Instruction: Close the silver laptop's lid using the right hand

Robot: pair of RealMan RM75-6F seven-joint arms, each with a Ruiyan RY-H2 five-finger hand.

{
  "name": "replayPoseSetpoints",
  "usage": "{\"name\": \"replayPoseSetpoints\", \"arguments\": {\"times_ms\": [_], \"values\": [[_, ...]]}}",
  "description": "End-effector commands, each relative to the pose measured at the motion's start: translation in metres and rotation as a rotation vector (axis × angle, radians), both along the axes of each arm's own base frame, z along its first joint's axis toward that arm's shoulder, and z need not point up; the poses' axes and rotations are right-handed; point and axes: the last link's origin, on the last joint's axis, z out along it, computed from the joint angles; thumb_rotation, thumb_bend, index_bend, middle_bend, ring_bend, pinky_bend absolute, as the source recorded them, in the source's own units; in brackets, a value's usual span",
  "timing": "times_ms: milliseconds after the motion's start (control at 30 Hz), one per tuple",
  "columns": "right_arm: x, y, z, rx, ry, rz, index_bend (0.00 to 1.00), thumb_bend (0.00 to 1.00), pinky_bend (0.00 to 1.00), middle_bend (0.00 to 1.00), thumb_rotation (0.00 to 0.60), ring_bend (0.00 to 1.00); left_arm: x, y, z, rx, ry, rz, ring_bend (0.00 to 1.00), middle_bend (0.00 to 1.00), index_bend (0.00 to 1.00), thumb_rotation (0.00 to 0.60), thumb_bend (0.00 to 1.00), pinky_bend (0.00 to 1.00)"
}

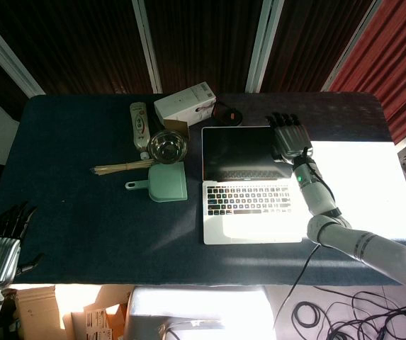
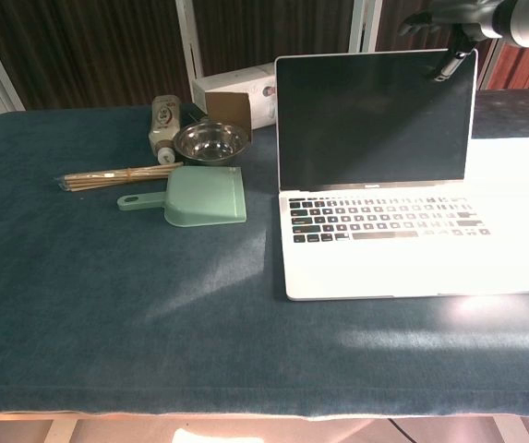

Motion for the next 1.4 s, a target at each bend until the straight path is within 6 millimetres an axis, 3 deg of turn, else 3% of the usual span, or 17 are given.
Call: {"name": "replayPoseSetpoints", "arguments": {"times_ms": [33, 500, 800, 967, 1200, 1400], "values": [[0.002, -0.001, -0.001, -0.003, 0.0, 0.004, 0.04, 0.49, 0.0, 0.03, 0.6, 0.0, 0.0, 0.0, 0.0, 0.003, 0.003, -0.001, 0.0, 0.0, 0.0, 0.6, 0.06, 0.11], [-0.003, -0.011, -0.006, 0.018, 0.005, -0.006, 0.07, 0.49, 0.0, 0.04, 0.6, 0.0, -0.002, 0.005, -0.001, 0.021, 0.026, -0.002, 0.0, 0.0, 0.0, 0.6, 0.08, 0.11], [0.001, -0.011, -0.01, 0.035, 0.077, 0.012, 0.17, 0.53, 0.0, 0.12, 0.6, 0.0, -0.001, 0.007, -0.003, 0.018, 0.033, -0.002, 0.0, 0.0, 0.0, 0.6, 0.08, 0.11], [-0.001, -0.005, -0.009, 0.049, 0.095, 0.009, 0.23, 0.54, 0.0, 0.16, 0.6, 0.01, -0.002, 0.009, -0.003, 0.034, 0.042, 0.009, 0.0, 0.0, 0.0, 0.6, 0.08, 0.11], [0.002, 0.008, -0.004, 0.067, 0.079, 0.045, 0.23, 0.54, 0.02, 0.17, 0.6, 0.02, -0.002, 0.008, -0.004, 0.029, 0.042, 0.012, 0.0, 0.0, 0.0, 0.6, 0.08, 0.11], [0.0, 0.035, -0.001, 0.127, 0.112, 0.108, 0.23, 0.54, 0.06, 0.17, 0.6, 0.03, -0.001, 0.008, -0.005, 0.018, 0.041, 0.014, 0.0, 0.0, 0.0, 0.6, 0.08, 0.11]]}}
